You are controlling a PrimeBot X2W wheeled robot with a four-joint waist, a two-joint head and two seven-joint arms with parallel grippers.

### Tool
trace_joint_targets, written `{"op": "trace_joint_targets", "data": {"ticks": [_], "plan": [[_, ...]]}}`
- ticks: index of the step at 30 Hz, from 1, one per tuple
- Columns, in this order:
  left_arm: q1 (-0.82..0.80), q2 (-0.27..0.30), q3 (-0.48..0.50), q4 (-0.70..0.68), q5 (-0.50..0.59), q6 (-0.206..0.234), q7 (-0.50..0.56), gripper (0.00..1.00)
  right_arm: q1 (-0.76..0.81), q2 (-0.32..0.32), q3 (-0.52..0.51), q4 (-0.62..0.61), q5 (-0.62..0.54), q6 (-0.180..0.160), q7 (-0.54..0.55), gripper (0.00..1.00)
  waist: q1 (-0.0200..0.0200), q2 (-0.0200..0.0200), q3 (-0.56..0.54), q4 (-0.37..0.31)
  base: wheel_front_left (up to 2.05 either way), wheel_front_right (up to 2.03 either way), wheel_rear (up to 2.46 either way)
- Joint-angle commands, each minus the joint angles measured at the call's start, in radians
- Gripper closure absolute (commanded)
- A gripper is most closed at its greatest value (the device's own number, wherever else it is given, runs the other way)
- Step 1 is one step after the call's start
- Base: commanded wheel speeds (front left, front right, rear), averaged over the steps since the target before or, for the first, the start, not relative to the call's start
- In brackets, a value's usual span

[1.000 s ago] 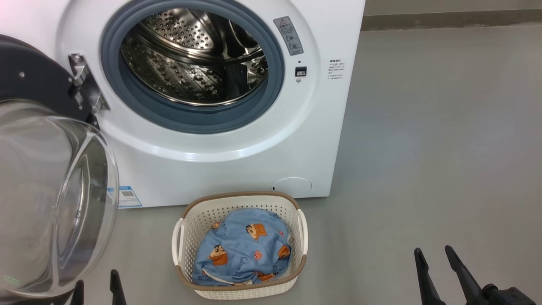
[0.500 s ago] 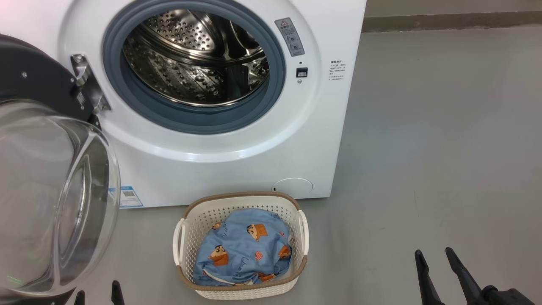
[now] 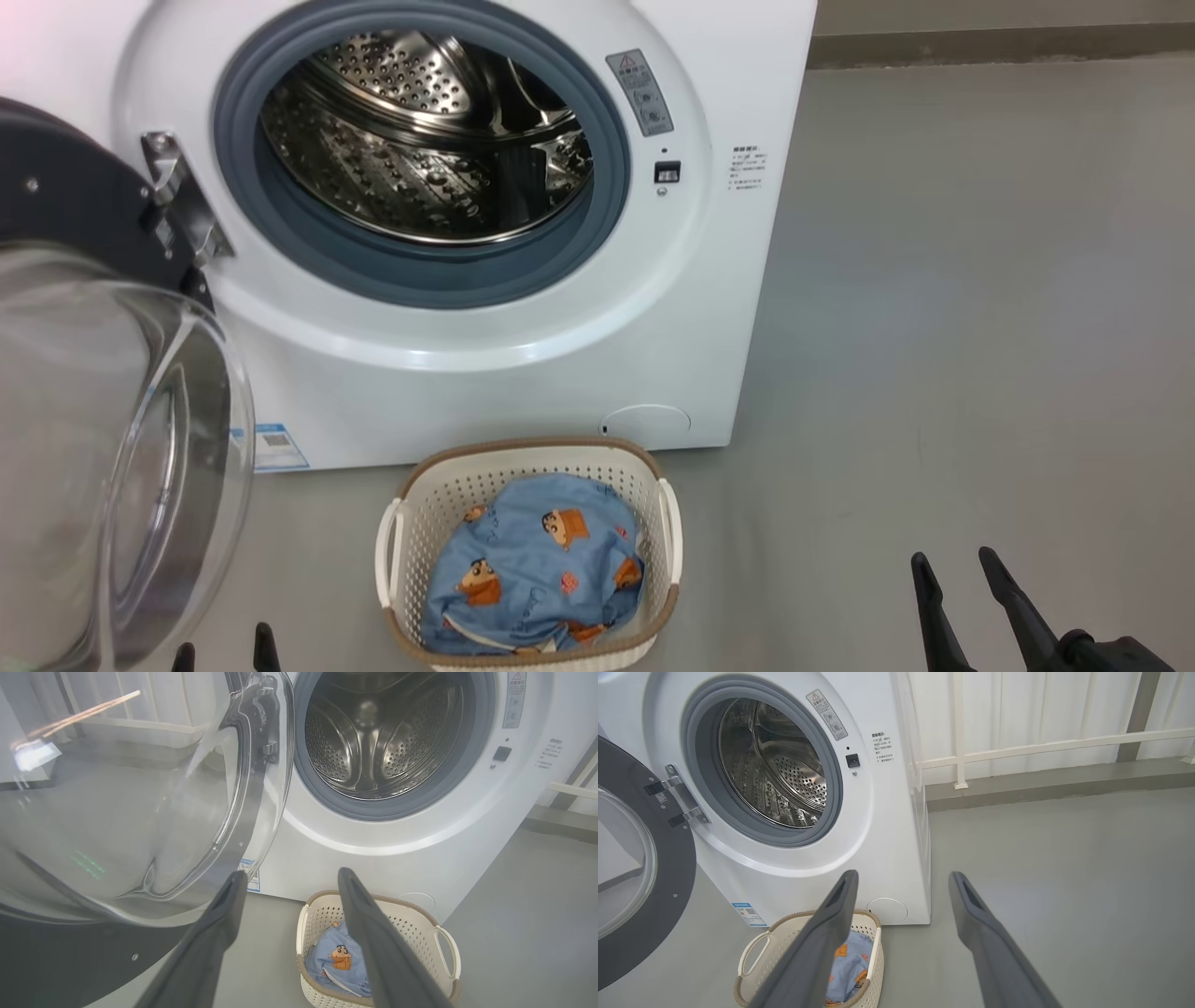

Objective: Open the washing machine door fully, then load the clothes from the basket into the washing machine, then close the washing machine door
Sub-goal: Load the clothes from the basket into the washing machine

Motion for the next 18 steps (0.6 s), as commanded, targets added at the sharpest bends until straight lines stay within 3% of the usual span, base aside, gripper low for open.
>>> {"op": "trace_joint_targets", "data": {"ticks": [1, 10, 18], "plan": [[-0.029, 0.003, 0.033, -0.017, 0.003, -0.006, -0.006, 0.00, -0.027, -0.011, 0.028, -0.023, -0.004, 0.009, -0.012, 0.00, 0.0000, 0.0000, 0.002, 0.000, 1.82, -1.82, 0.00], [-0.034, 0.003, 0.030, -0.021, 0.004, 0.023, -0.006, 0.00, -0.029, -0.010, 0.025, -0.023, -0.002, 0.009, -0.012, 0.00, 0.0000, 0.0000, 0.009, 0.002, 1.68, -1.68, 0.00], [-0.033, 0.003, 0.019, -0.025, -0.001, 0.023, -0.006, 0.00, -0.030, -0.010, 0.022, -0.022, 0.000, 0.009, -0.012, 0.00, 0.0000, 0.0000, 0.011, 0.007, 0.55, -0.55, 0.00]]}}
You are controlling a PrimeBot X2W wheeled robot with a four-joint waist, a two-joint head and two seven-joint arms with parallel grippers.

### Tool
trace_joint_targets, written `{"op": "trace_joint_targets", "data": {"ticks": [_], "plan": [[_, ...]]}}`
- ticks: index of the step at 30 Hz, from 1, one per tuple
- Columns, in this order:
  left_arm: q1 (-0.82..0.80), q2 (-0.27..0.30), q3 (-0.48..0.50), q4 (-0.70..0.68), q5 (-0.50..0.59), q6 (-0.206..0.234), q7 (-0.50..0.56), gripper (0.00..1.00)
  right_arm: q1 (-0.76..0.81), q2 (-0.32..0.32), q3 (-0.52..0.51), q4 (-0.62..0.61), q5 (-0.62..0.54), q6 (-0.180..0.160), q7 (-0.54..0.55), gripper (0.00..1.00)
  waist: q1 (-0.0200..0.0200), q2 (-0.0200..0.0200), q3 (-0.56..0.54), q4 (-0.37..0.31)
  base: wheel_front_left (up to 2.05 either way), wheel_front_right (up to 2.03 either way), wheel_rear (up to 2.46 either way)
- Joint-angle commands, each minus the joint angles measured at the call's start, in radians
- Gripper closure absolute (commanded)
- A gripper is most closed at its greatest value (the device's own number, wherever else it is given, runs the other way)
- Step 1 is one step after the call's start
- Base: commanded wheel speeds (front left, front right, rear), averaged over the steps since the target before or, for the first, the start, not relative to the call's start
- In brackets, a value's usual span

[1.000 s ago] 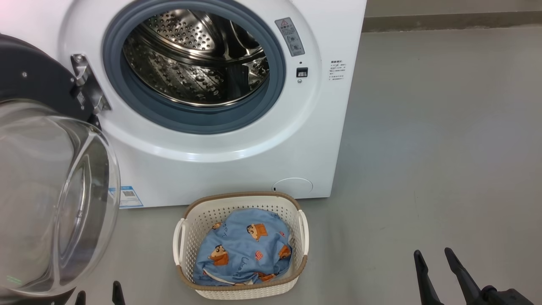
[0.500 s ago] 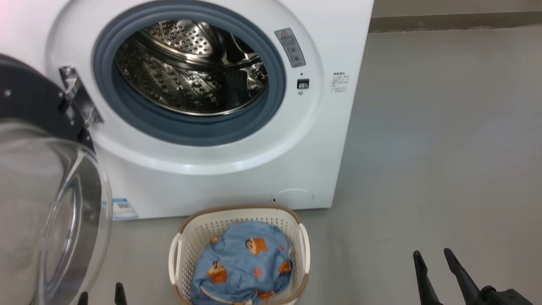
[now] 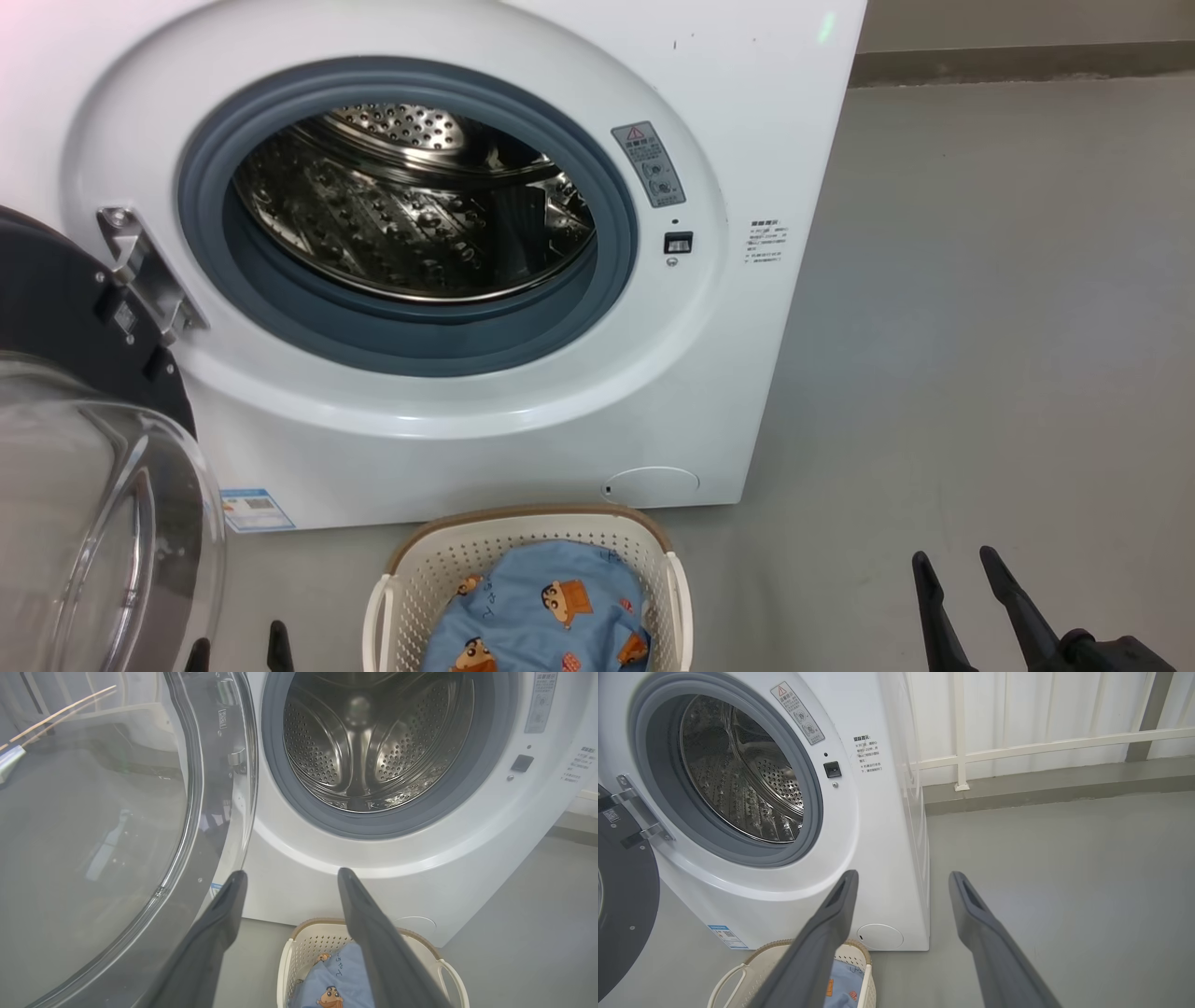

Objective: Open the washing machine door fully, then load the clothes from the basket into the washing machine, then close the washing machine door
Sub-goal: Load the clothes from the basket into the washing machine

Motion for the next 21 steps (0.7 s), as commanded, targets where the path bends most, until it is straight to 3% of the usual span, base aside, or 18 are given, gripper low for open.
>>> {"op": "trace_joint_targets", "data": {"ticks": [1, 12, 21], "plan": [[-0.032, 0.003, 0.029, -0.027, 0.000, 0.003, -0.006, 0.00, -0.030, -0.010, 0.024, -0.022, 0.000, 0.009, -0.012, 0.00, 0.0000, 0.0000, 0.001, 0.001, 0.00, 0.00, 0.00], [-0.031, 0.003, 0.016, -0.044, 0.006, -0.004, -0.006, 0.00, -0.040, -0.010, 0.032, -0.025, 0.007, 0.009, -0.012, 0.00, 0.0000, 0.0000, 0.024, -0.007, 0.00, 0.00, 0.00], [-0.067, 0.003, -0.030, -0.004, 0.007, -0.066, -0.006, 0.00, -0.069, -0.010, 0.036, -0.032, 0.019, 0.009, -0.012, 0.00, 0.0000, 0.0000, 0.095, -0.061, 0.00, 0.00, 0.00]]}}
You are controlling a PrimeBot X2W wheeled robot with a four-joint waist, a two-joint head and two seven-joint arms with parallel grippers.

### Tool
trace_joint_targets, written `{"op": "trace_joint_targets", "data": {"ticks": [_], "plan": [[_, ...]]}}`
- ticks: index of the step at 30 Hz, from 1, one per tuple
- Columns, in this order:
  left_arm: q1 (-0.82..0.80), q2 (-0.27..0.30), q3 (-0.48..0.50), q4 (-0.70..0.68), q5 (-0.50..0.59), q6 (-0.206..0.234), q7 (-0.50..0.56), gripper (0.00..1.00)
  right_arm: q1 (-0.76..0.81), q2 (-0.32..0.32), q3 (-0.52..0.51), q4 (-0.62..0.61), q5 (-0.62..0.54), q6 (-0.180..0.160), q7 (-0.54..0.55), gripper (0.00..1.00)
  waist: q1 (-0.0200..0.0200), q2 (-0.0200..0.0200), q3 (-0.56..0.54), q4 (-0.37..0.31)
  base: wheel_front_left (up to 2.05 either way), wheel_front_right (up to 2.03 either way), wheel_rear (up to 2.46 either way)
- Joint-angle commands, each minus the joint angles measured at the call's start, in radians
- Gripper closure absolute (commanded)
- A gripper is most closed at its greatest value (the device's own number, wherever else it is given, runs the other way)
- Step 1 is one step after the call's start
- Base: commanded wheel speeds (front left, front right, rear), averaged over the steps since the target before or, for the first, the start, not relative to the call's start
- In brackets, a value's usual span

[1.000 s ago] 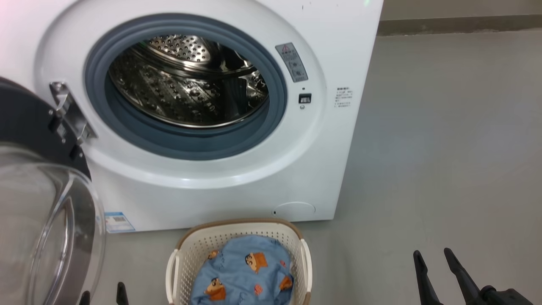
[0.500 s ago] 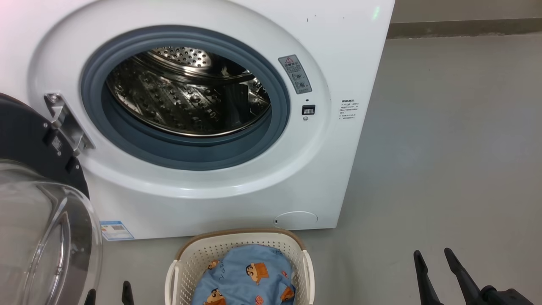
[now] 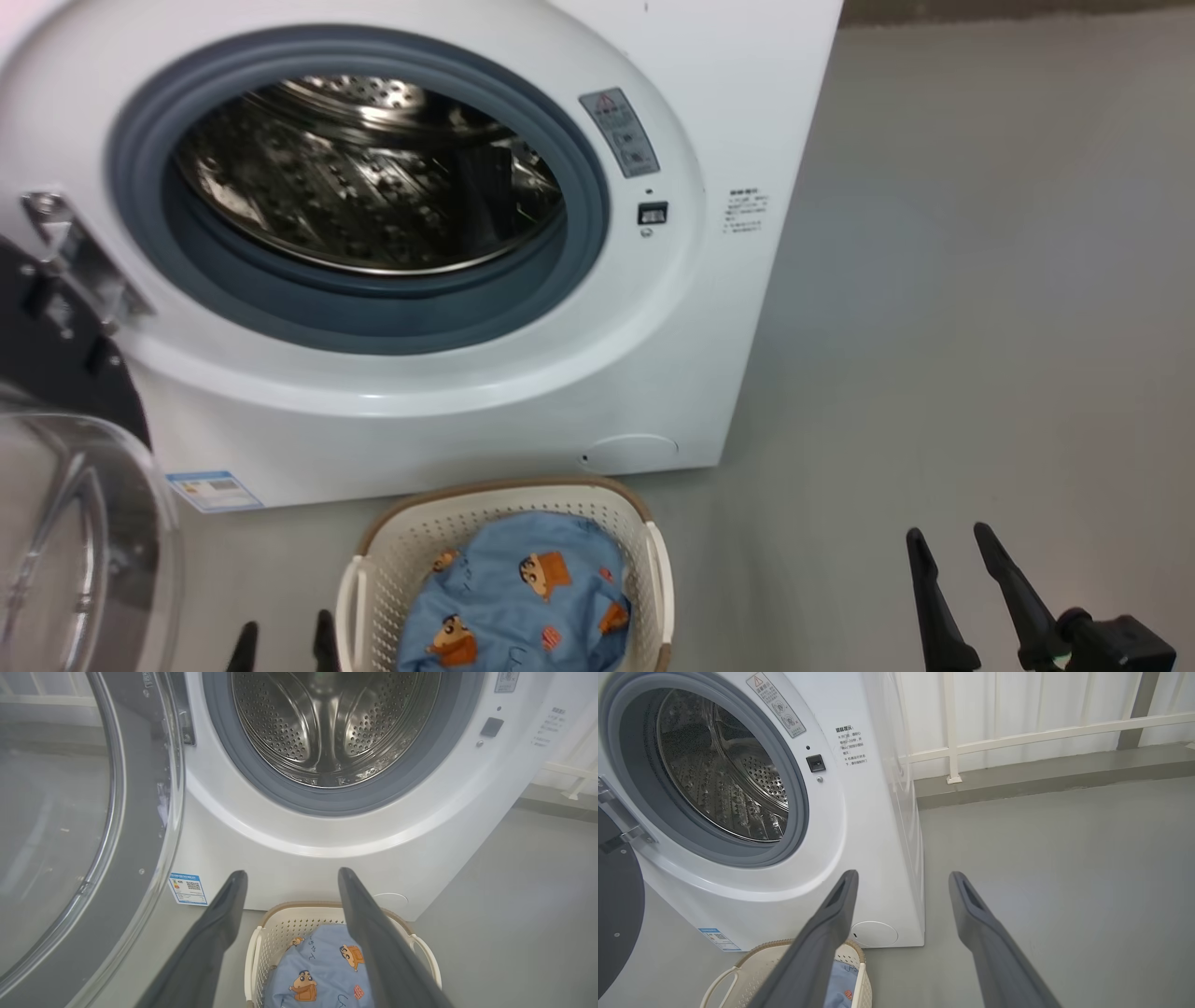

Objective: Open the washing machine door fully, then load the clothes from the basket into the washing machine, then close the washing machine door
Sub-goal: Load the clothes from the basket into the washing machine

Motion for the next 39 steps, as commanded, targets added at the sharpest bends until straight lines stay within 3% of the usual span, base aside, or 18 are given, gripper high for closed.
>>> {"op": "trace_joint_targets", "data": {"ticks": [1, 11, 19, 25, 39], "plan": [[-0.051, 0.003, 0.025, -0.003, 0.010, -0.008, -0.006, 0.00, -0.042, -0.010, 0.030, -0.027, 0.008, 0.009, -0.012, 0.00, 0.0000, 0.0000, 0.038, -0.031, 0.00, 0.00, 0.00], [-0.228, 0.038, -0.058, 0.242, -0.025, -0.095, -0.001, 0.00, -0.113, -0.010, 0.066, -0.038, 0.033, 0.009, -0.012, 0.00, 0.0000, 0.0000, 0.210, -0.132, 0.00, 0.00, 0.00], [-0.385, 0.117, -0.099, 0.430, -0.090, -0.104, 0.028, 0.00, -0.175, -0.010, 0.108, -0.053, 0.069, 0.009, -0.012, 0.00, 0.0000, 0.0000, 0.351, -0.210, 0.00, 0.00, 0.00], [-0.512, 0.184, -0.198, 0.538, -0.169, -0.104, 0.076, 0.00, -0.221, -0.010, 0.139, -0.071, 0.089, 0.009, -0.012, 0.00, 0.0000, 0.0000, 0.467, -0.246, 0.00, 0.00, 0.00], [-0.737, 0.296, -0.320, 0.765, -0.342, -0.105, 0.144, 0.00, -0.291, -0.010, 0.156, -0.111, 0.107, 0.009, -0.012, 0.00, 0.0000, 0.0000, 0.673, -0.272, 0.00, 0.00, 0.00]]}}
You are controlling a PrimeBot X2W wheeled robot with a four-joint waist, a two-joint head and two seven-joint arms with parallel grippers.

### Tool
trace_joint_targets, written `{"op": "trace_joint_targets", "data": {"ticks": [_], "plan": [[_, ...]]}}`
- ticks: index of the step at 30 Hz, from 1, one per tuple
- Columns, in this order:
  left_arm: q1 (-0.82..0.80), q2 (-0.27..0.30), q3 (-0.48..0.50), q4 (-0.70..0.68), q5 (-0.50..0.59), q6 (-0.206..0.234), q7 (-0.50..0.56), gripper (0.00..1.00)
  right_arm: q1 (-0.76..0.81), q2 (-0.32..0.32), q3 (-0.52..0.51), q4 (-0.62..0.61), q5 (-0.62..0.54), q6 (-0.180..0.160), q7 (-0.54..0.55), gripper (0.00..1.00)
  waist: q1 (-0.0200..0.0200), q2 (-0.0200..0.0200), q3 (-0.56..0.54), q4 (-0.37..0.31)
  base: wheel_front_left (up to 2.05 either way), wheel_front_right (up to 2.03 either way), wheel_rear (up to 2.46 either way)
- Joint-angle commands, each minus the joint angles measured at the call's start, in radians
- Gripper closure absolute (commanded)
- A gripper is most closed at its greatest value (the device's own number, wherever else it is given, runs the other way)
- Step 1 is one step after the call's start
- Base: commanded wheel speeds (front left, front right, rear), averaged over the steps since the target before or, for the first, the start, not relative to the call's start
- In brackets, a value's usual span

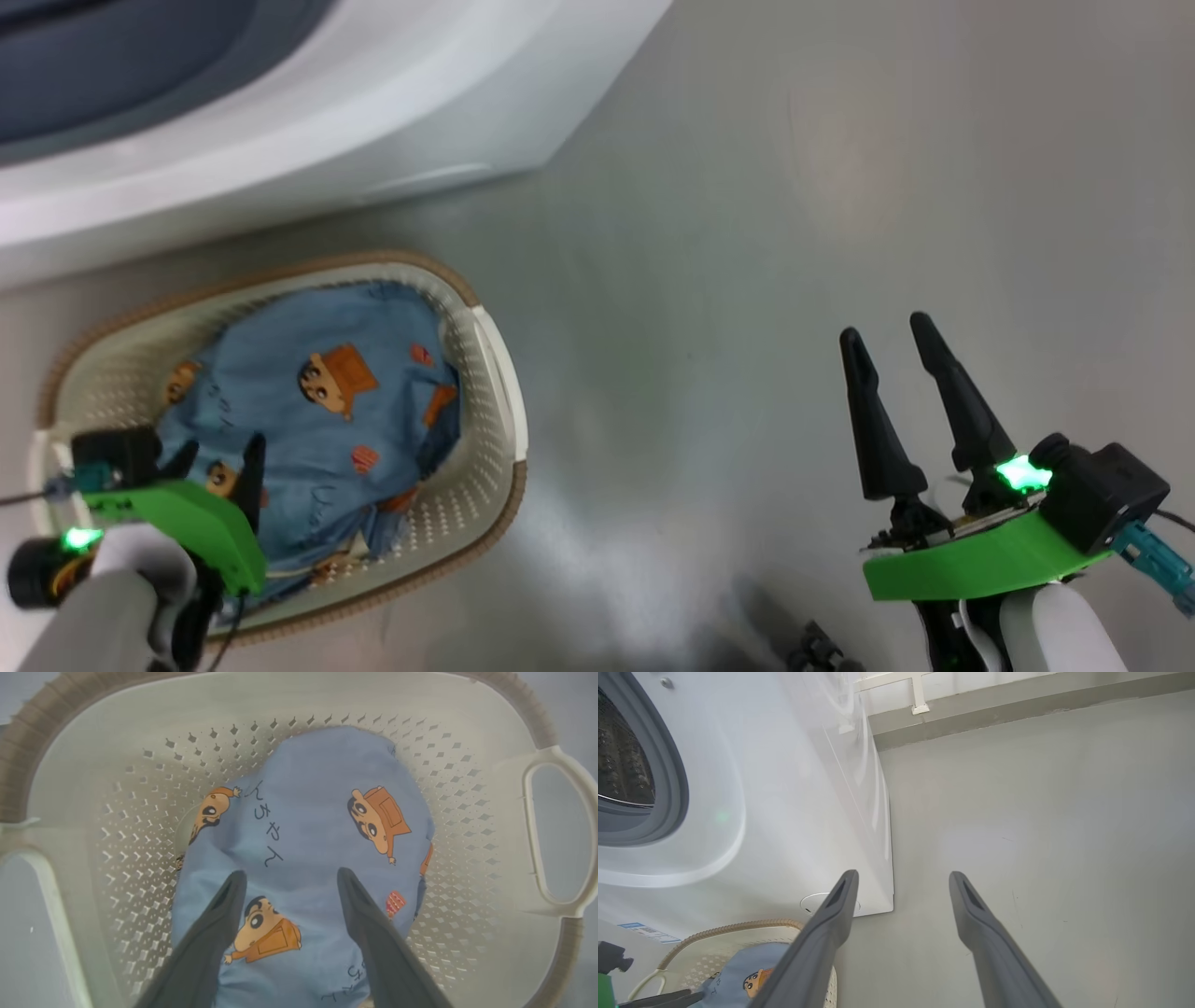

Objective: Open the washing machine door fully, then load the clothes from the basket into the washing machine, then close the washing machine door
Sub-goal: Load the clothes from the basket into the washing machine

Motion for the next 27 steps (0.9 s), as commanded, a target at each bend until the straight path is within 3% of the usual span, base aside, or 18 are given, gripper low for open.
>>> {"op": "trace_joint_targets", "data": {"ticks": [1, 13, 23, 25, 27], "plan": [[-0.023, 0.040, 0.016, 0.000, -0.024, -0.001, -0.014, 0.00, -0.005, -0.009, 0.023, -0.029, 0.000, 0.009, -0.012, 0.00, 0.0000, 0.0000, 0.096, -0.028, 0.00, 0.00, 0.00], [-0.172, 0.080, -0.116, 0.070, -0.116, -0.001, -0.053, 0.00, -0.044, -0.009, 0.037, -0.054, -0.003, 0.009, -0.012, 0.00, 0.0000, 0.0000, 0.191, -0.019, 0.00, 0.00, 0.00], [-0.268, 0.074, -0.218, 0.177, -0.139, -0.001, -0.094, 0.00, -0.025, -0.009, 0.029, -0.074, -0.017, 0.009, -0.012, 0.00, 0.0000, 0.0000, 0.231, -0.027, 0.00, 0.00, 0.00], [-0.293, 0.065, -0.233, 0.205, -0.135, -0.001, -0.098, 0.26, -0.023, -0.009, 0.021, -0.082, -0.020, 0.009, -0.012, 0.00, 0.0000, 0.0000, 0.243, -0.024, 0.00, 0.00, 0.00], [-0.316, 0.052, -0.245, 0.232, -0.131, -0.001, -0.107, 0.34, -0.020, -0.009, 0.010, -0.087, -0.023, 0.009, -0.012, 0.00, 0.0000, 0.0000, 0.247, -0.018, 0.00, 0.00, 0.00]]}}
